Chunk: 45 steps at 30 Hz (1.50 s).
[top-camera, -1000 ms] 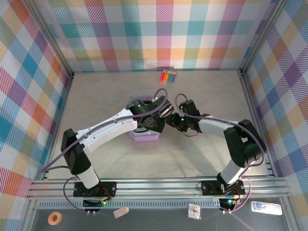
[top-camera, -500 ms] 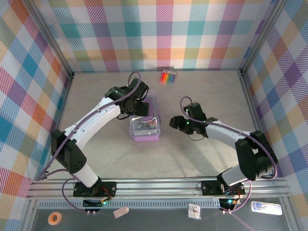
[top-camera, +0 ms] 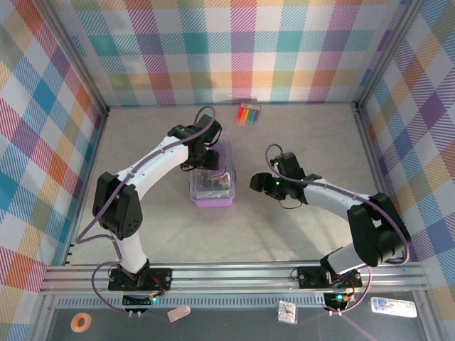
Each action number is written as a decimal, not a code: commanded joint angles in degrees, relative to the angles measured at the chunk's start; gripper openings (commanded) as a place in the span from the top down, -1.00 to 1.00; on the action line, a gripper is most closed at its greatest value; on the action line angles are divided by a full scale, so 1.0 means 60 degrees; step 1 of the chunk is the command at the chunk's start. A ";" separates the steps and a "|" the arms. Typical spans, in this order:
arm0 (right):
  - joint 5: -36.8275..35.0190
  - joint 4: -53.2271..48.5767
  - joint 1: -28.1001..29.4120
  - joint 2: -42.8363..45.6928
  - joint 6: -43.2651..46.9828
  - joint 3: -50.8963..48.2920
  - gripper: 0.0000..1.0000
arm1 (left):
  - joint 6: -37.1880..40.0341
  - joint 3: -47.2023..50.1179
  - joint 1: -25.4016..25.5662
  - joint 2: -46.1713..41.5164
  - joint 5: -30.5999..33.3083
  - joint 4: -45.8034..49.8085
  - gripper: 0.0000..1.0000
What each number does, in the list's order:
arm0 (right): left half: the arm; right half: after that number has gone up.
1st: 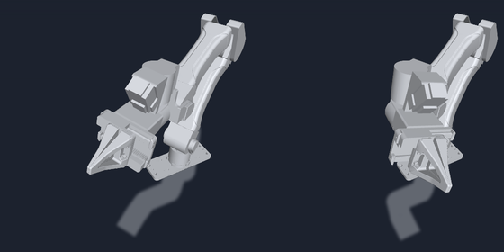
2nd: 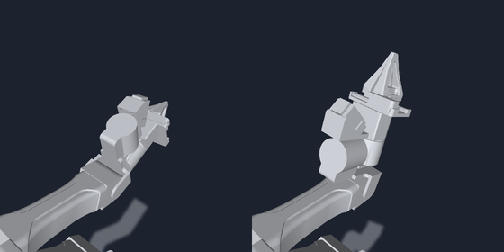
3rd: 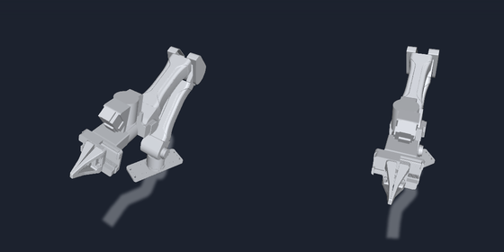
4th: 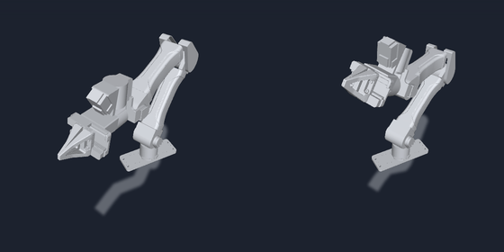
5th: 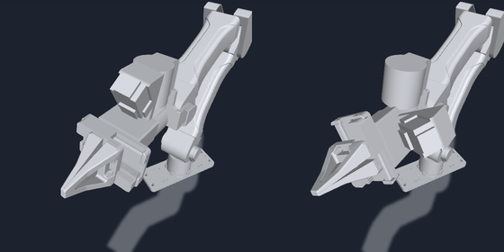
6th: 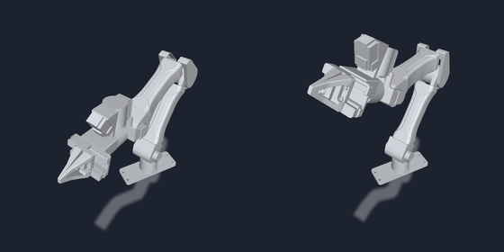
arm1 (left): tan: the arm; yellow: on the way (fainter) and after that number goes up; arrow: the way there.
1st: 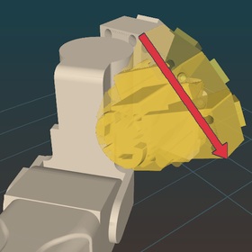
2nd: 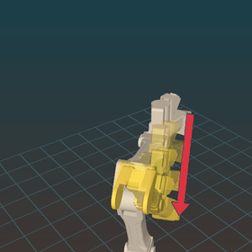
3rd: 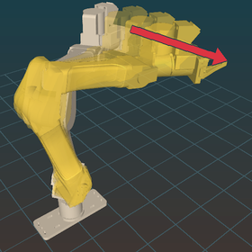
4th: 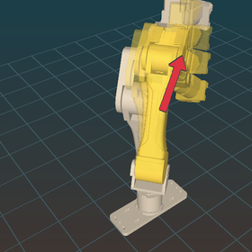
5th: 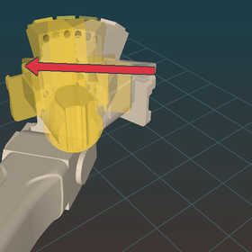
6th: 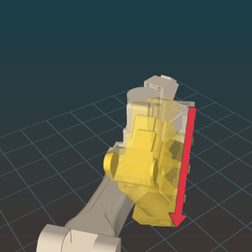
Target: Pack the tool kit
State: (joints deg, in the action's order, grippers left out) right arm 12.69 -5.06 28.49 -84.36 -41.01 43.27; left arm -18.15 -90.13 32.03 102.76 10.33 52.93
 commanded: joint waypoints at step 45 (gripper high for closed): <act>0.0933 -0.0302 0.0018 -0.0102 0.0643 0.0666 -0.38 | 0.0565 0.0834 -0.1184 -0.0028 -0.3356 -0.0926 -0.99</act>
State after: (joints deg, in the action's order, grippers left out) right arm 16.49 -7.35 28.49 -83.81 -38.06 45.52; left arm -14.98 -86.37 24.23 101.56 -4.36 46.35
